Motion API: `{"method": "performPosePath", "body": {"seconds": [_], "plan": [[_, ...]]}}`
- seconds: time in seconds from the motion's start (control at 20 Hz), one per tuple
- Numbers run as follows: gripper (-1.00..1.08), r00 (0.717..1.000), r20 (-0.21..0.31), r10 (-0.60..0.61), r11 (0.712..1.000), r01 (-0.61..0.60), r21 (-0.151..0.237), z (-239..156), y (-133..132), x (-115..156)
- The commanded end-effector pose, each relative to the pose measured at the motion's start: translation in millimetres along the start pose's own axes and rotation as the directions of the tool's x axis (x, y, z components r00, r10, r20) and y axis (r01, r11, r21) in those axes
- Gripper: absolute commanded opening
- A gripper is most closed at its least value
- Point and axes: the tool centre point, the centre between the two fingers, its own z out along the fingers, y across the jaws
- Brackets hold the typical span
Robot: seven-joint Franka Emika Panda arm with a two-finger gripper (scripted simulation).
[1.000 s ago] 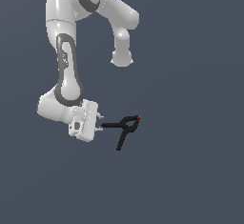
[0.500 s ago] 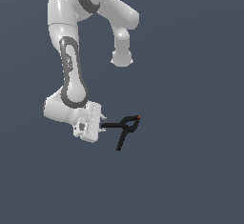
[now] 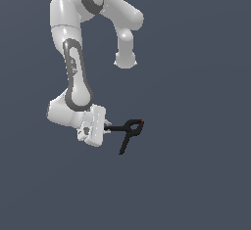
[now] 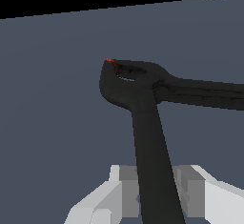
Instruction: Pick up the object and move it to a goal position.
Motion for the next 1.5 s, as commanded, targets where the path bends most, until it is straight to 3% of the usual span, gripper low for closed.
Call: {"method": "performPosePath", "body": {"seconds": [0.0, 0.65, 1.45], "plan": [[-1.00, 1.000, 0.000, 0.000, 1.000, 0.000, 0.000, 0, 0, 0], [-1.00, 1.000, 0.000, 0.001, 1.000, -0.001, 0.000, -26, -19, 4], [-1.00, 1.000, 0.000, 0.003, 1.000, -0.003, 0.000, -154, -106, 22]]}}
